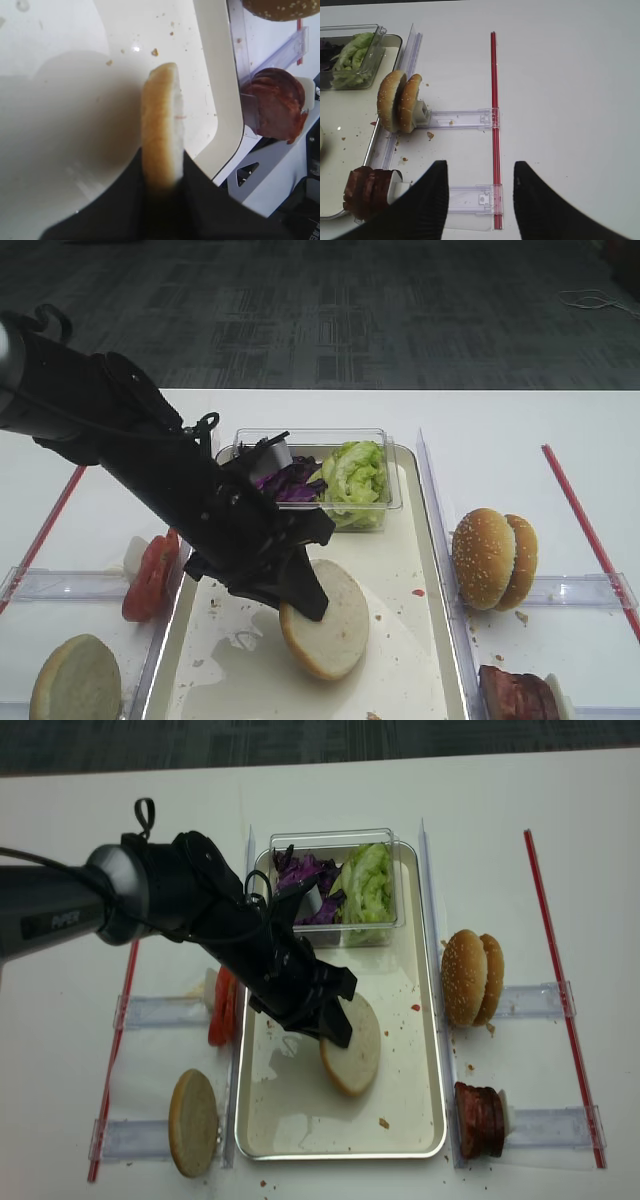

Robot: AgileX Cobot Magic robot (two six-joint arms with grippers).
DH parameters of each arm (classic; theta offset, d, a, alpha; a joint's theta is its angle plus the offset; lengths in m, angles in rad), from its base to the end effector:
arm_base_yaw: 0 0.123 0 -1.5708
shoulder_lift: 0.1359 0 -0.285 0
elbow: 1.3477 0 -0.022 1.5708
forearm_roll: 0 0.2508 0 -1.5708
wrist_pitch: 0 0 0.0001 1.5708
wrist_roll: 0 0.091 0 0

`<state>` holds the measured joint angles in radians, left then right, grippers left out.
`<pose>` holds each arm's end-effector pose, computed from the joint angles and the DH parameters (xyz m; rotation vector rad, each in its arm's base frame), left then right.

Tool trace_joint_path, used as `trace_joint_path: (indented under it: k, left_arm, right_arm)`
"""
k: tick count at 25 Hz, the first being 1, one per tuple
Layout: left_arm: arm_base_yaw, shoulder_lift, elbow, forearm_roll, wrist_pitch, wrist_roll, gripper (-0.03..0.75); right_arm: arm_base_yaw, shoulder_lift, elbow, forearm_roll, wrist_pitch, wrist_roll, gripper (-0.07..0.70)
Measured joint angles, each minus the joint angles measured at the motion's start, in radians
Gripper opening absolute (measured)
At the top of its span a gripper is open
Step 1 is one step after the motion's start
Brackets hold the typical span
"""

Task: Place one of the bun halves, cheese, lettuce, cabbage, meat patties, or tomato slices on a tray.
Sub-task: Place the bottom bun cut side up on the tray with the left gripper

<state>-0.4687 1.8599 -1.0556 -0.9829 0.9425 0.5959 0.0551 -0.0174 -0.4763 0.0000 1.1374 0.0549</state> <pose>0.2706 -0.2058 0.1685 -0.6024 -2.8250 1.1536 -0.0082 -0.0005 0.2646 -0.0002 2.1280 0.0650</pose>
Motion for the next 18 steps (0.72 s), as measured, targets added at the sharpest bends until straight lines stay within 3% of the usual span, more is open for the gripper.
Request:
trace_joint_path:
  k: [18]
  left_arm:
    - [0.000,0.019,0.000,0.001,-0.010,0.000,0.078]
  right_arm:
    - [0.000,0.000,0.000,0.000,0.000,0.000,0.324]
